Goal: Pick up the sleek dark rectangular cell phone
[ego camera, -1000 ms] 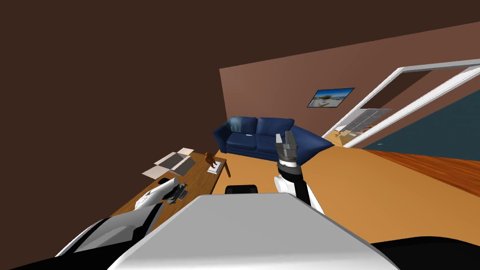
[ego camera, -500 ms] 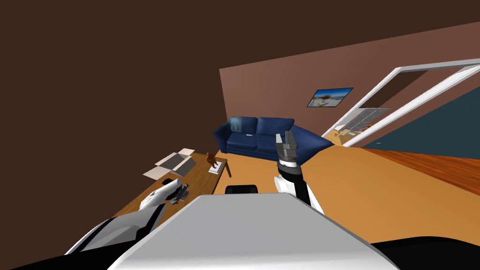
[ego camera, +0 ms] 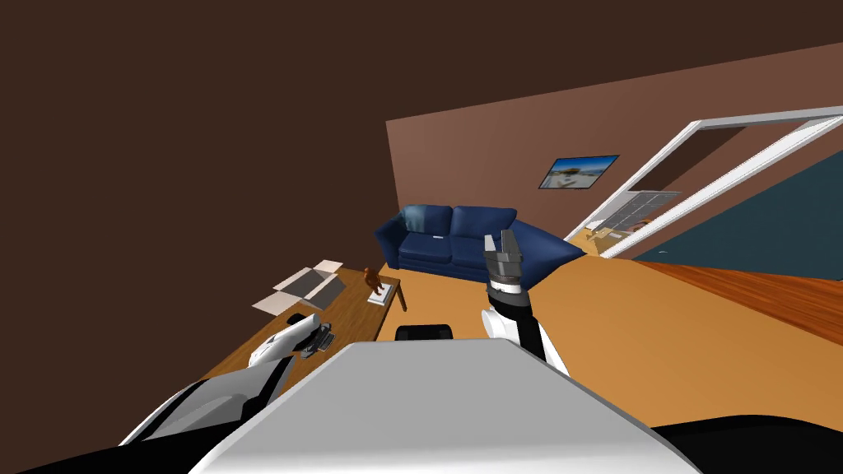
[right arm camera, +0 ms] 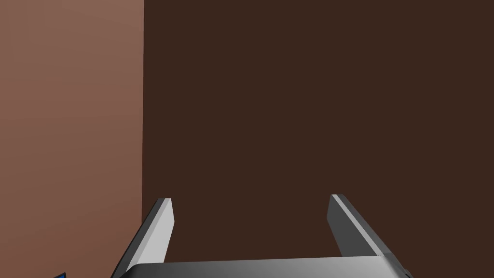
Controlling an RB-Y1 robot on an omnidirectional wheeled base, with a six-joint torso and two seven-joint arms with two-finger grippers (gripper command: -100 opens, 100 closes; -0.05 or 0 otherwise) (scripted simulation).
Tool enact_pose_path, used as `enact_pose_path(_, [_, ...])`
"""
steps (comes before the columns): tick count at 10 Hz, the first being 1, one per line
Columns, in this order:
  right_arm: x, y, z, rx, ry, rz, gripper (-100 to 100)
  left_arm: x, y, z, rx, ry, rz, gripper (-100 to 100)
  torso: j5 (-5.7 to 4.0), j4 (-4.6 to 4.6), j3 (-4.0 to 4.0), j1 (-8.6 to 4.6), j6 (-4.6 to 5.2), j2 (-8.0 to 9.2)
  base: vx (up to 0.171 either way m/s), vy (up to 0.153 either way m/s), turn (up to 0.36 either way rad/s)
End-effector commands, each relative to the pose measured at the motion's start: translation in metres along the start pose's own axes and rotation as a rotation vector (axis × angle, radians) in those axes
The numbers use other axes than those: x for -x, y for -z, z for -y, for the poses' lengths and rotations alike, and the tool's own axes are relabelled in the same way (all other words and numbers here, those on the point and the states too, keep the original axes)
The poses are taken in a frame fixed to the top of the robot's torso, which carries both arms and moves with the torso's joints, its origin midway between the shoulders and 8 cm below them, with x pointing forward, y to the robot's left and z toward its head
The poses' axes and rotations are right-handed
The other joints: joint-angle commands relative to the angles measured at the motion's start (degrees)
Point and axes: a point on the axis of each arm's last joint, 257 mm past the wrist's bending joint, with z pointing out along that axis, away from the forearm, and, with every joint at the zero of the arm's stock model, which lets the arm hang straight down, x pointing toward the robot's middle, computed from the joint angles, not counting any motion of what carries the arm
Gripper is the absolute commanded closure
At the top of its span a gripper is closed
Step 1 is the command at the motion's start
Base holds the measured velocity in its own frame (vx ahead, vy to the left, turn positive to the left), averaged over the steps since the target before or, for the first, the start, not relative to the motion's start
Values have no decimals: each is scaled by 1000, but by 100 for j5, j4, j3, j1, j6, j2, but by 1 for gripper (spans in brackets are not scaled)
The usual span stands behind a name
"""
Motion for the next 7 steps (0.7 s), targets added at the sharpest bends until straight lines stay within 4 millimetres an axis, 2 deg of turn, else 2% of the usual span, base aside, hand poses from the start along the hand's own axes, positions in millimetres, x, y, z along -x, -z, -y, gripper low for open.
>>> enact_pose_path(1, [0,0,0,0,0,0,0,0,0,0,0,0,0,100,0,0,0,0,0,0,0,0,0])
enact_pose_path(2, [0,0,0,0,0,0,0,0,0,0,0,1,0,100,0,0,0,0,1,0,0,0,0])
enact_pose_path(3, [0,0,0,0,0,0,0,0,0,0,0,1,0,0,0,-1,-1,-1,2,-1,0,0,0])
enact_pose_path(4, [0,0,0,0,0,0,0,15,9,0,0,-1,-2,100,0,-1,-1,-1,2,-1,7,-71,30])
enact_pose_path(5, [0,0,0,0,0,0,0,20,12,0,0,-3,-2,100,-7,0,-1,-23,-1,-2,16,-110,46])
enact_pose_path(6, [0,0,0,0,0,0,0,17,10,0,-2,-2,3,100,-11,-1,-2,-42,2,-4,8,-47,15])
enact_pose_path(7, [0,0,0,0,0,0,0,17,11,0,-1,-2,1,0,-6,-2,-3,-26,3,-4,1,-9,-1])
